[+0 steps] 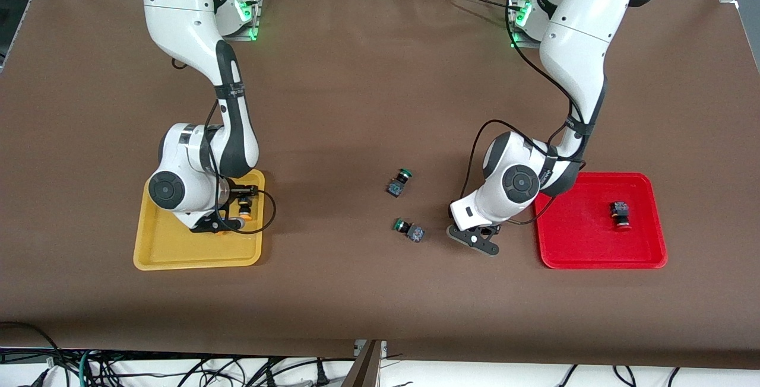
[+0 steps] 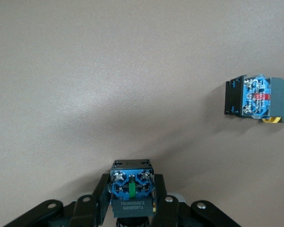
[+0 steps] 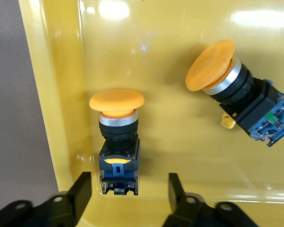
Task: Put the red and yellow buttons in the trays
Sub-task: 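Carry the yellow button to the yellow tray while the left gripper carries red, then release the yellow button in the tray while the left gripper lowers red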
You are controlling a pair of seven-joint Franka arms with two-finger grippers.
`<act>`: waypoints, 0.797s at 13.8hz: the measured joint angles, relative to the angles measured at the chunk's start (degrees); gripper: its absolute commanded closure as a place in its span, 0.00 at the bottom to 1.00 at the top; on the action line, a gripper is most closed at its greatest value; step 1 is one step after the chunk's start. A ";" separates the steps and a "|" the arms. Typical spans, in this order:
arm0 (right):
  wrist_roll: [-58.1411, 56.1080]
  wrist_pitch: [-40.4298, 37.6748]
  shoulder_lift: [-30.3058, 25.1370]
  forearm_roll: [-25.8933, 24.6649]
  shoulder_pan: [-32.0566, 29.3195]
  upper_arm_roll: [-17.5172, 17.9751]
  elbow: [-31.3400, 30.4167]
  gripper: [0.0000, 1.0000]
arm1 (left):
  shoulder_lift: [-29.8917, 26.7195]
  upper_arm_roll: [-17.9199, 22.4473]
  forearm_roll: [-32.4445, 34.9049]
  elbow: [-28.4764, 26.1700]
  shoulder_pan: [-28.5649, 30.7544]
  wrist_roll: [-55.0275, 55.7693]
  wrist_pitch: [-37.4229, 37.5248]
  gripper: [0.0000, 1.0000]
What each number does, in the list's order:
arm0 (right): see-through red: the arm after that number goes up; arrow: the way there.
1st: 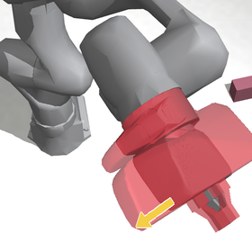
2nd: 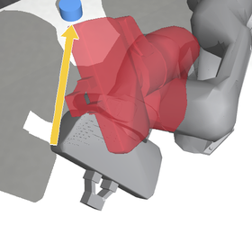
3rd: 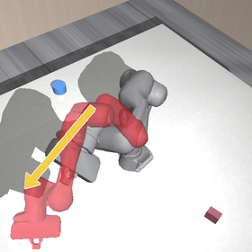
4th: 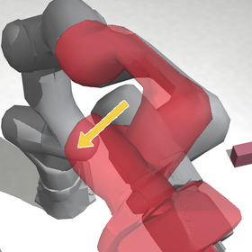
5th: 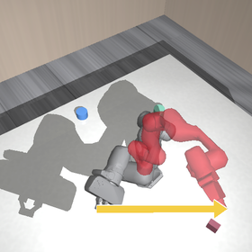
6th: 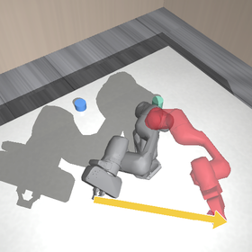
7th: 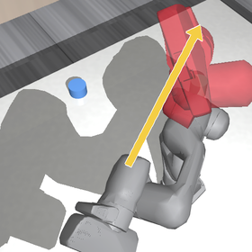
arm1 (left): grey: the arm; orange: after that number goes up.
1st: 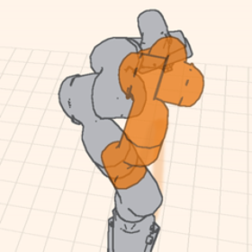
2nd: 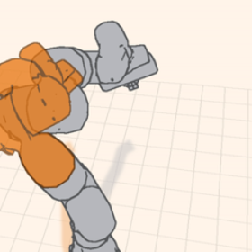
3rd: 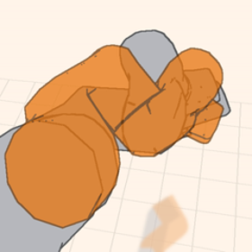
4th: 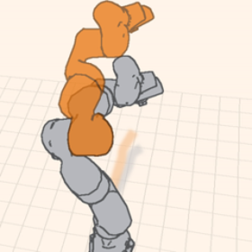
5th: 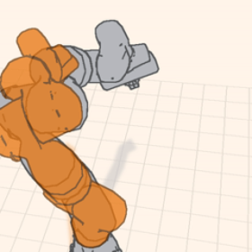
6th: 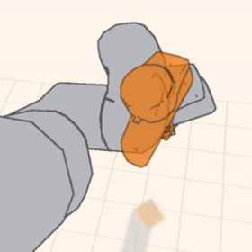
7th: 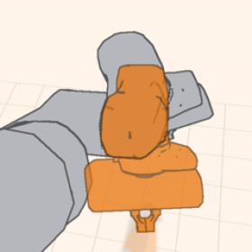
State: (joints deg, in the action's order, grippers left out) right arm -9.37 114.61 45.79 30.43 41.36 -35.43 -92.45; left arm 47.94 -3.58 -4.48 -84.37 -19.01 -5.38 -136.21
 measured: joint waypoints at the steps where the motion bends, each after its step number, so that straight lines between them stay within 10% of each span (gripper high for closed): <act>1: -0.12 -0.32 -0.33 0.00 -0.01 -0.15 0.26 0.01 | -0.01 0.01 0.00 0.02 0.00 0.24 0.00 0.82; 11: 0.63 -11.94 -18.95 -9.01 4.57 -4.55 1.94 0.01 | -6.88 1.78 0.00 1.15 12.75 -2.52 9.33 0.82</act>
State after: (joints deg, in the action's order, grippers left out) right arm -8.75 102.66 26.84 21.42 45.93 -39.98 -90.51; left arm 41.05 -1.80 -4.48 -83.22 -6.26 -7.90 -126.88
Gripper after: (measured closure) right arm 0.004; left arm 0.595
